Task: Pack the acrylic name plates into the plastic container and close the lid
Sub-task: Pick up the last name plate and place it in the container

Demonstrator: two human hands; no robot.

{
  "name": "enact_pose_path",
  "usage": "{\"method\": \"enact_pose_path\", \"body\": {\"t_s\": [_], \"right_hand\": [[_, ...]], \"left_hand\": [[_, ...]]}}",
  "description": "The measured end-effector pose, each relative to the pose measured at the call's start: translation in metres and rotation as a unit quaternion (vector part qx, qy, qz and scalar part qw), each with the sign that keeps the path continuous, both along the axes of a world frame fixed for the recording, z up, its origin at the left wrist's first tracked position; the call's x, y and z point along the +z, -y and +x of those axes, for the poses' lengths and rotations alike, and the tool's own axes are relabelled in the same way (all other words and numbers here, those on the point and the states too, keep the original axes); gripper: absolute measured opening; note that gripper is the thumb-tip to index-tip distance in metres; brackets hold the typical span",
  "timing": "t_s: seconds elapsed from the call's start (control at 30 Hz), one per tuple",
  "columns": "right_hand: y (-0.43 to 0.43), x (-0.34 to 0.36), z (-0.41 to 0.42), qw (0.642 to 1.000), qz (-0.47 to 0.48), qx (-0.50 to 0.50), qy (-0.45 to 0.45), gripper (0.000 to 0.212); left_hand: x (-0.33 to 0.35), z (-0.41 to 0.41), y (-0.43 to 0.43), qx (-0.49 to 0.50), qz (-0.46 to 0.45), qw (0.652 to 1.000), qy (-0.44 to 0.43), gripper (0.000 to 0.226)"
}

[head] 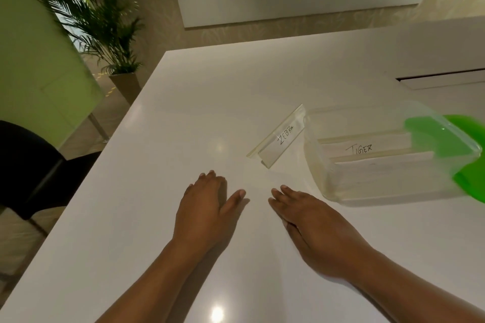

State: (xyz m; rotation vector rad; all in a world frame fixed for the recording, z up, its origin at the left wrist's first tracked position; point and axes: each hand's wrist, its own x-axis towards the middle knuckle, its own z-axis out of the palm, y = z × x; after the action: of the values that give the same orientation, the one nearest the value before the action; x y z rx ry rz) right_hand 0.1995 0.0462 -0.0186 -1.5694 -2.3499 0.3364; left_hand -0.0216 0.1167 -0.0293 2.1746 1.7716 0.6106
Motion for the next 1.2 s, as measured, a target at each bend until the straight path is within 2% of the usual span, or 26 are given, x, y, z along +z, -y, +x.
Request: {"method": "enact_pose_path", "body": {"t_s": [0.07, 0.13, 0.23, 0.33, 0.47, 0.57, 0.67, 0.8, 0.9, 1.03, 1.2], "right_hand": [[-0.001, 0.001, 0.001, 1.0, 0.002, 0.001, 0.0, 0.048], [-0.002, 0.002, 0.002, 1.0, 0.006, 0.0, -0.001, 0.048], [-0.001, 0.001, 0.002, 1.0, 0.008, -0.002, -0.008, 0.047], [-0.002, 0.0, 0.003, 1.0, 0.007, -0.005, -0.015, 0.047], [-0.002, -0.004, 0.004, 1.0, 0.008, -0.01, -0.023, 0.048], [-0.003, -0.006, 0.004, 1.0, 0.007, -0.012, -0.027, 0.049], [-0.004, -0.008, 0.004, 0.999, 0.007, -0.019, -0.032, 0.05], [-0.005, -0.01, 0.003, 0.999, 0.011, -0.019, -0.027, 0.051], [-0.004, -0.011, 0.003, 0.999, 0.015, -0.022, -0.02, 0.052], [-0.004, -0.01, 0.003, 1.0, 0.013, -0.02, -0.015, 0.052], [-0.004, -0.008, 0.004, 1.0, 0.015, -0.022, -0.006, 0.052]], "left_hand": [[0.004, 0.008, -0.006, 0.002, -0.005, 0.999, 0.054, 0.073], [0.009, 0.019, -0.017, -0.001, 0.021, 0.994, 0.106, 0.054], [0.016, 0.03, -0.038, -0.035, 0.084, 0.988, 0.121, 0.033], [0.019, 0.043, -0.056, -0.041, 0.088, 0.986, 0.135, 0.038], [0.016, 0.055, -0.071, -0.032, 0.038, 0.989, 0.14, 0.046], [0.016, 0.057, -0.076, -0.024, 0.038, 0.99, 0.13, 0.037], [0.017, 0.058, -0.074, -0.007, 0.076, 0.99, 0.115, 0.022], [0.014, 0.05, -0.076, 0.006, 0.104, 0.989, 0.102, 0.019], [0.012, 0.047, -0.081, 0.0, 0.088, 0.992, 0.088, 0.031], [0.011, 0.051, -0.083, -0.028, 0.1, 0.991, 0.088, 0.012], [0.012, 0.06, -0.087, -0.038, 0.112, 0.988, 0.098, 0.026]]}}
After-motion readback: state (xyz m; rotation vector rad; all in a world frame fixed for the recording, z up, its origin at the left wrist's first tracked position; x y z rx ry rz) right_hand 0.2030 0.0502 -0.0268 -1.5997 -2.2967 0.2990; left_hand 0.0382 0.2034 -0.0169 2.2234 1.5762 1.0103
